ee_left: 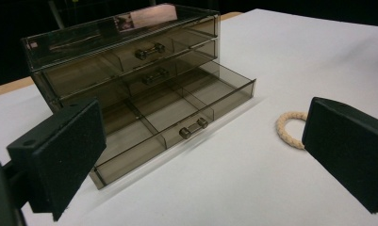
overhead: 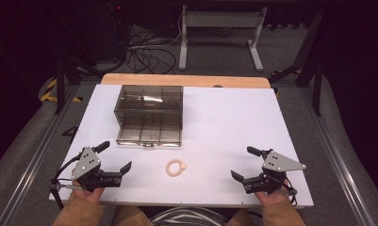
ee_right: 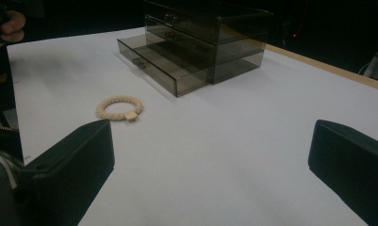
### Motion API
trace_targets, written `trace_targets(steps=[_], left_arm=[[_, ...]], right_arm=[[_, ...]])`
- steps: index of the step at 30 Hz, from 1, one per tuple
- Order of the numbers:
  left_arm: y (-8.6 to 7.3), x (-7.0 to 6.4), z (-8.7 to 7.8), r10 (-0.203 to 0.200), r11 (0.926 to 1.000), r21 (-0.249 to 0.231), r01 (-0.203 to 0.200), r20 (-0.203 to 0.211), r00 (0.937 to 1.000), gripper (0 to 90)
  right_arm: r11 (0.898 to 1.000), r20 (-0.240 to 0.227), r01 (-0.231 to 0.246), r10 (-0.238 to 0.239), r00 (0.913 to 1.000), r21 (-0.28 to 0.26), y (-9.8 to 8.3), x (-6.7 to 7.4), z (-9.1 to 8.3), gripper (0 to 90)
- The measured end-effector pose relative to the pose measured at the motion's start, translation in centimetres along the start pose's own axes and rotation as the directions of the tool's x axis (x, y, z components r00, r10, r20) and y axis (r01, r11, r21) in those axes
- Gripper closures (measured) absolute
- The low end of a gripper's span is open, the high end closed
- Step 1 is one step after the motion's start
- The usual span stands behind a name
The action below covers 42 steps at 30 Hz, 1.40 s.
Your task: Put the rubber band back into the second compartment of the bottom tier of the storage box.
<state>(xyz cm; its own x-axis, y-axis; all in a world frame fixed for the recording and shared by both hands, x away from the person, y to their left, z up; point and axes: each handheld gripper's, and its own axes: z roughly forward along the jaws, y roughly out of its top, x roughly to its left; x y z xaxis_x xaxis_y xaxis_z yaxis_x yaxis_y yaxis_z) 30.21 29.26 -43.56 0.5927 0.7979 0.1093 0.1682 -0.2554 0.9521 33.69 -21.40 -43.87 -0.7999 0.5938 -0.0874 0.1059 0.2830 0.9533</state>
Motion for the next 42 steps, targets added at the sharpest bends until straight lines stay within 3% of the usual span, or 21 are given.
trace_targets(steps=[10,19,25,42], left_arm=[[0.2,0.0,0.1,-0.01,0.9999,-0.004,0.01,0.021,0.9997,0.9],[0.4,-0.2,0.1,0.01,1.0,-0.001,-0.01,0.026,0.9996,1.2],[1.1,-0.2,0.5,-0.015,0.9998,0.01,0.014,0.062,0.998,2.6],[3.7,-1.5,3.4,0.017,0.999,0.038,-0.024,0.169,0.9855,3.0]], right_arm=[[1.0,-0.006,-0.006,0.006,1.0,0.004,-0.1,0.0,0.1,2.3],[1.0,-0.01,-0.005,0.005,0.9999,0.01,-0.1,0.0,0.2,2.6],[1.0,-0.017,-0.009,0.009,0.9998,0.018,-0.2,0.1,0.4,2.9],[0.999,-0.029,-0.015,0.016,0.9994,0.037,-0.4,0.1,0.9,3.0]])
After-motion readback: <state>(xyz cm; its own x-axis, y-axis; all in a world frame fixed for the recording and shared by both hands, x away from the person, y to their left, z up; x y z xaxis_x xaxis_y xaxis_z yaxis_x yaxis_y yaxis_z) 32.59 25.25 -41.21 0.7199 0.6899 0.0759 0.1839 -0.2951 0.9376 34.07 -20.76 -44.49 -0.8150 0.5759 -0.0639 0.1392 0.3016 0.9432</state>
